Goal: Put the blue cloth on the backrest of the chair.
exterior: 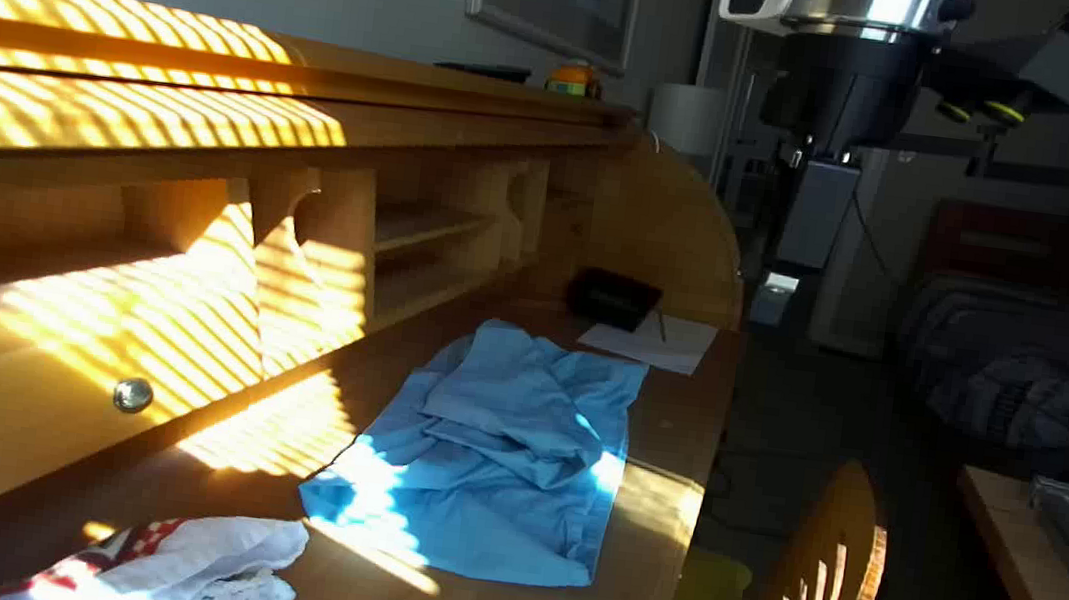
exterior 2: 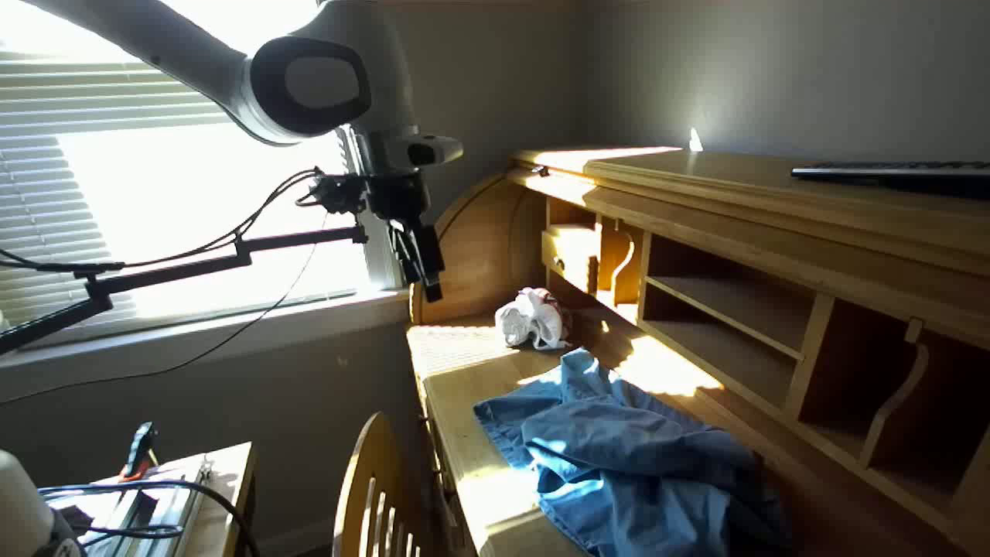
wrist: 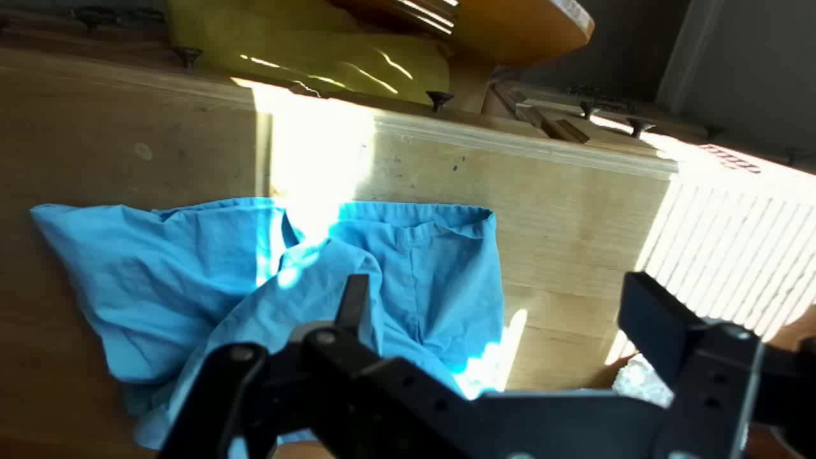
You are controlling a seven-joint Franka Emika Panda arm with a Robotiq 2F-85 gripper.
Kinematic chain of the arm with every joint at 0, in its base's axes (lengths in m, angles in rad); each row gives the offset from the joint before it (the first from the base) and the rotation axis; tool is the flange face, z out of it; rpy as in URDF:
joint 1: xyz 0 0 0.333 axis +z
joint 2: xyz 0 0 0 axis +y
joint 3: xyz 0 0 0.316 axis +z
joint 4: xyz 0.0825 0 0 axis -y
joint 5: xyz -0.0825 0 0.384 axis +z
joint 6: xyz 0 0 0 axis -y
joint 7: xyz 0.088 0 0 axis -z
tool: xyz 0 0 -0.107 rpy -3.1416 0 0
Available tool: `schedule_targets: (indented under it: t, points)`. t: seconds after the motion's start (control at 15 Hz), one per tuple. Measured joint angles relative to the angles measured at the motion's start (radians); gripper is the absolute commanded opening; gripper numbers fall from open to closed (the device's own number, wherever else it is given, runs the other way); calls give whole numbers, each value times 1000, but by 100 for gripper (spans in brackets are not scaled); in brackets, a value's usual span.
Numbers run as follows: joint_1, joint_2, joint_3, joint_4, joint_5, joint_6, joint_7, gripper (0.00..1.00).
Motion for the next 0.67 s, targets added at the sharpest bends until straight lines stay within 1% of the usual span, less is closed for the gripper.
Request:
schedule_targets:
  t: [0.53,0.67]
  points:
    - [0,2,-3,0,0,0,1,100]
    - [-13,21,-17,2,-30,9,29,100]
